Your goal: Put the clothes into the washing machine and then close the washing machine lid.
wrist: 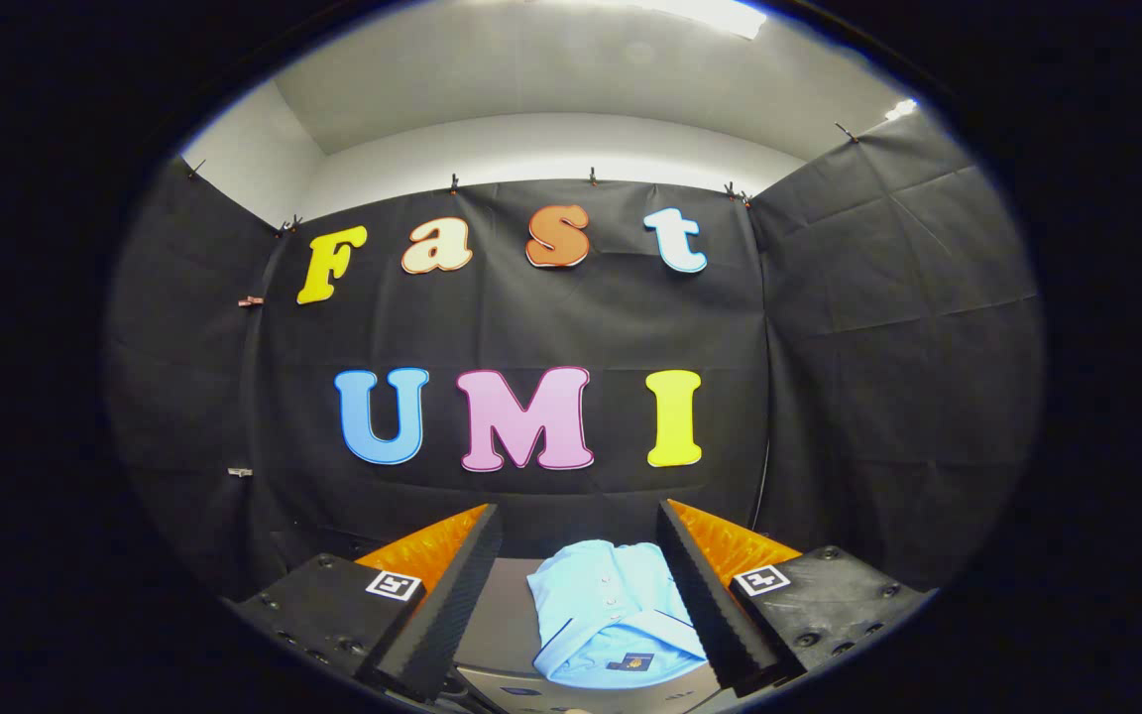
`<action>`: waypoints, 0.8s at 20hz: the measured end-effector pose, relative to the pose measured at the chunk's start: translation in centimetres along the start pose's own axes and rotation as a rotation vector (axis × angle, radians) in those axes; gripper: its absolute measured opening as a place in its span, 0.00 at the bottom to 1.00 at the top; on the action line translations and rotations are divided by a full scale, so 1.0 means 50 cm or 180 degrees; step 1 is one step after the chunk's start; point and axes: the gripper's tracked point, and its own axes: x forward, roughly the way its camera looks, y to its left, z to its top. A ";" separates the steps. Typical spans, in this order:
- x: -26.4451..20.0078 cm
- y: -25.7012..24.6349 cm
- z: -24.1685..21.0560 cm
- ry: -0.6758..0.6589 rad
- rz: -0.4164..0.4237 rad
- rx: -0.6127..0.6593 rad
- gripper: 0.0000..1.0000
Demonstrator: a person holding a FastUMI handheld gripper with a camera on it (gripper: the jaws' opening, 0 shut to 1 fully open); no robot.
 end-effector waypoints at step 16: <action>0.297 -0.031 -0.232 0.1400 -0.0076 0.0083 0.98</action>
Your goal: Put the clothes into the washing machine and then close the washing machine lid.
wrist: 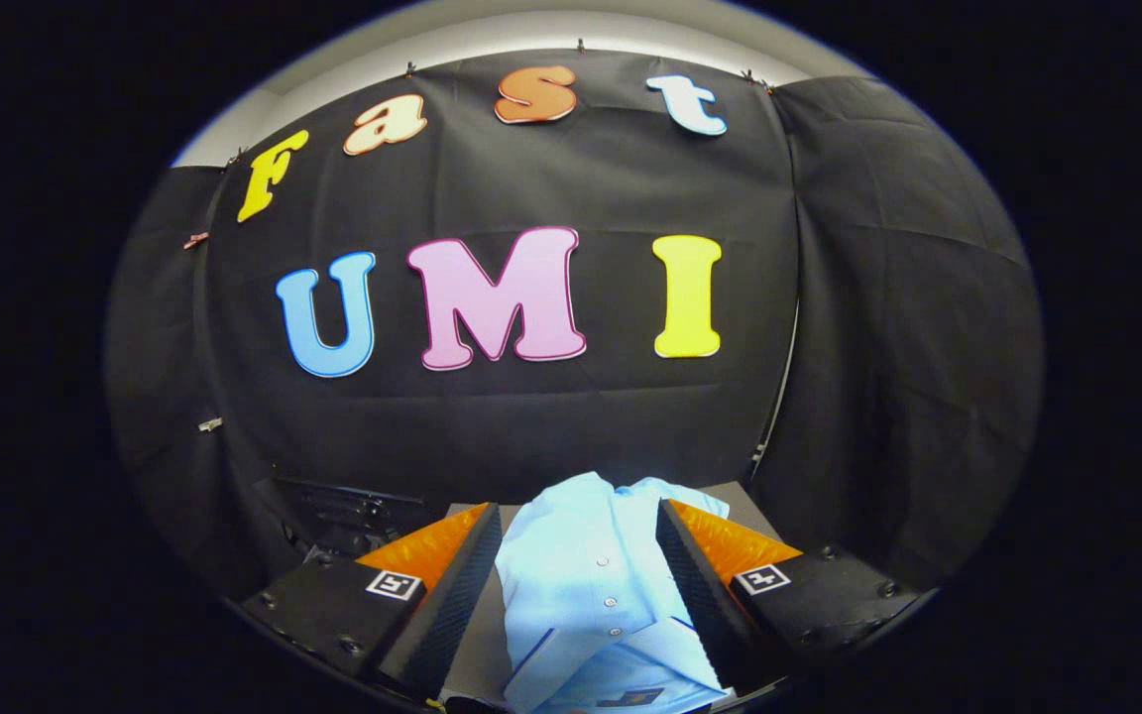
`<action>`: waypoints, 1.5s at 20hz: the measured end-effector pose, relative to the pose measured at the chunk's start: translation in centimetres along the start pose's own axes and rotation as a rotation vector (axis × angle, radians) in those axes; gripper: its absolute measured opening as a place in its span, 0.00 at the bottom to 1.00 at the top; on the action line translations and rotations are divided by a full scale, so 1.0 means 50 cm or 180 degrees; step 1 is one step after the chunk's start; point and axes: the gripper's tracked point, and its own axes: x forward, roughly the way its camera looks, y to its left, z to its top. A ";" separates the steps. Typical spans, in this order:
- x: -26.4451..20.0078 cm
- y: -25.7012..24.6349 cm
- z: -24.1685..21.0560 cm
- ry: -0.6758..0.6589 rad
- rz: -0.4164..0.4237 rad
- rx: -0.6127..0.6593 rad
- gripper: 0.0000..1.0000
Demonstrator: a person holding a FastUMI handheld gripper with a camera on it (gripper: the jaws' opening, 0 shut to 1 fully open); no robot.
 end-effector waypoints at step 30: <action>0.217 -0.070 -0.224 0.1088 -0.0130 0.0120 0.20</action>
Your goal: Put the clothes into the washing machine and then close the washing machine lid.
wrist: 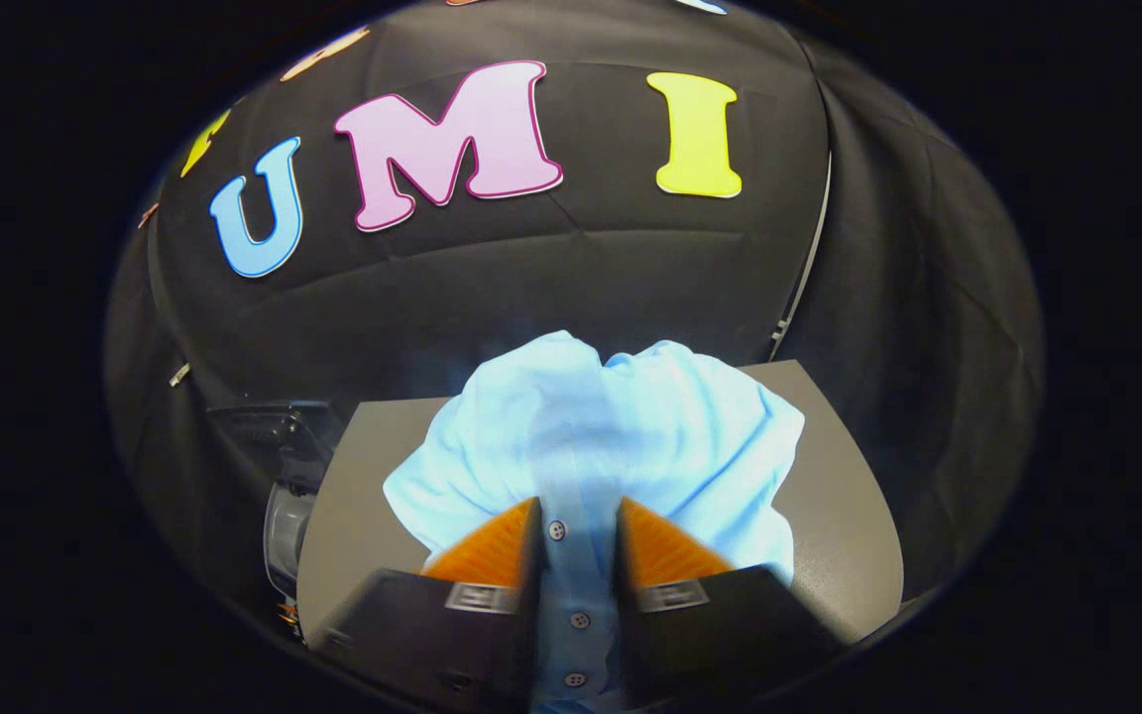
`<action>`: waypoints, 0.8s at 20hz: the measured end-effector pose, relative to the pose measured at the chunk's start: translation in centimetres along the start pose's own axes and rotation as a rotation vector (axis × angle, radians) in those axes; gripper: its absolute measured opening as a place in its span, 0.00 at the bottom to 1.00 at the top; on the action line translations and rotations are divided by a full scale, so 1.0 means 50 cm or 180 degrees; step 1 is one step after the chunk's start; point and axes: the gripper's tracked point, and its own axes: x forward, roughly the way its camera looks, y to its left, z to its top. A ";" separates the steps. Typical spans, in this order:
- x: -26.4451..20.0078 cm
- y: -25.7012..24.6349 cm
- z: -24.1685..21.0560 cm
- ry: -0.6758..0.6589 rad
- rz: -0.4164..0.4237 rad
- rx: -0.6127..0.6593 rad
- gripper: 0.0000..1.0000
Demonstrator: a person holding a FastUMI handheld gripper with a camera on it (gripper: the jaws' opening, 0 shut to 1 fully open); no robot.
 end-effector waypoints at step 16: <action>-0.235 0.095 0.106 -0.0846 0.0182 -0.0046 0.08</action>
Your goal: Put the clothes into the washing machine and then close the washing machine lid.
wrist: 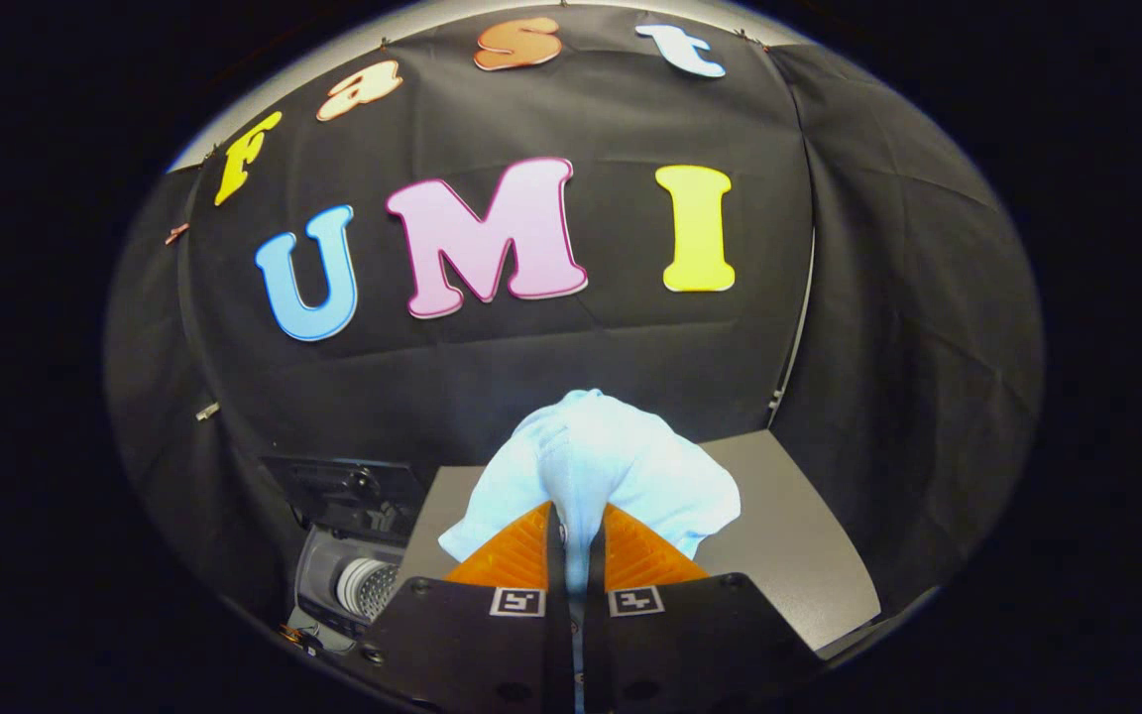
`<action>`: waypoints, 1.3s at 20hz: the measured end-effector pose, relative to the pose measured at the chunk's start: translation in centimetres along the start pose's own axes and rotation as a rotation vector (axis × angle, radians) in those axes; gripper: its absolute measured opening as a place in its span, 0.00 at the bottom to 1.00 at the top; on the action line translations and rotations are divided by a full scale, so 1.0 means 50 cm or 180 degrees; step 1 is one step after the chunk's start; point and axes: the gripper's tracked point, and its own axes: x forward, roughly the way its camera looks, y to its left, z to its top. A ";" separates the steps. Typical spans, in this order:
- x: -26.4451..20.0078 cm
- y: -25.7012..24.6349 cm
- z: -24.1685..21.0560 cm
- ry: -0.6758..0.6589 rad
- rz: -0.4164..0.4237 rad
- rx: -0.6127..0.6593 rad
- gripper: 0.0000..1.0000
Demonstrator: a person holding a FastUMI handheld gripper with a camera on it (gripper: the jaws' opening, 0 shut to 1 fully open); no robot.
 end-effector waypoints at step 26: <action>-0.127 0.702 -0.052 -0.0174 0.1598 -0.0478 0.09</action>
